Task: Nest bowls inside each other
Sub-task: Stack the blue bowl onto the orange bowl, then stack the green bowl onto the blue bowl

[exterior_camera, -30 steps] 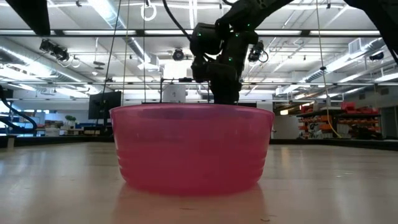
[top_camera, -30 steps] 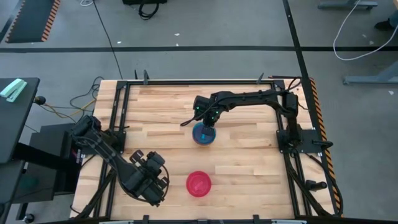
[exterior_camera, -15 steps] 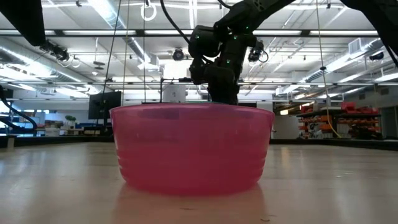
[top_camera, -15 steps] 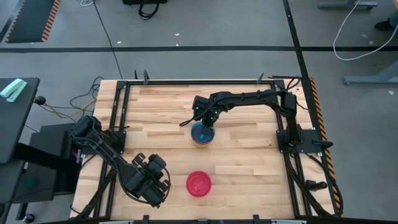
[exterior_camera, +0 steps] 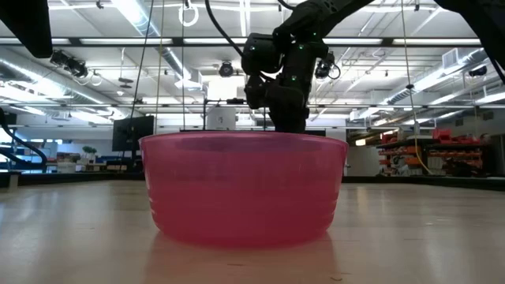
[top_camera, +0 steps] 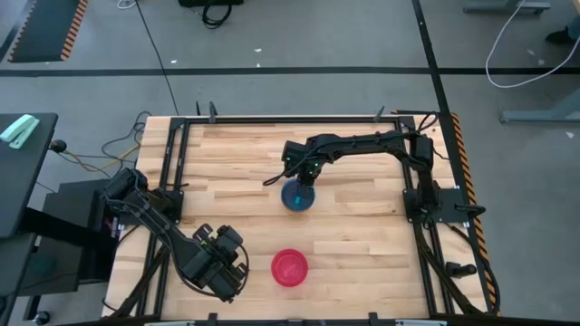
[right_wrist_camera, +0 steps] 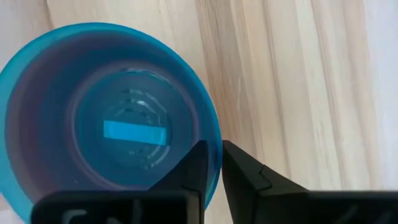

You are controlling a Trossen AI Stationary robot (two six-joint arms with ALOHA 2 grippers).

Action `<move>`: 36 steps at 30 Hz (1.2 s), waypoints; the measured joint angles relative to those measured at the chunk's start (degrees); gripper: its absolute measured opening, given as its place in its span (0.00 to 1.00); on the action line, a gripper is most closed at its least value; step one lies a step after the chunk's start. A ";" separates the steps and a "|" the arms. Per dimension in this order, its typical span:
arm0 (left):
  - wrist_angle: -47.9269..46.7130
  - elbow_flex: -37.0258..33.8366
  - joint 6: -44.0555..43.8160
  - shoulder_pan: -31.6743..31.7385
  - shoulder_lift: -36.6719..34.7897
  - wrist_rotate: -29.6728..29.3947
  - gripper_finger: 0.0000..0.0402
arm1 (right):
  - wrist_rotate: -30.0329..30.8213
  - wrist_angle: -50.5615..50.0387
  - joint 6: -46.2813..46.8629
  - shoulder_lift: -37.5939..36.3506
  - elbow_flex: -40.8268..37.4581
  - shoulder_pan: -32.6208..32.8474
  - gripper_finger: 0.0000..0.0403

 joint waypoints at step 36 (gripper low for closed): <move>-9.41 0.07 -7.92 0.05 -1.12 7.85 0.16 | 0.83 -19.97 -2.16 -11.51 17.32 9.06 0.14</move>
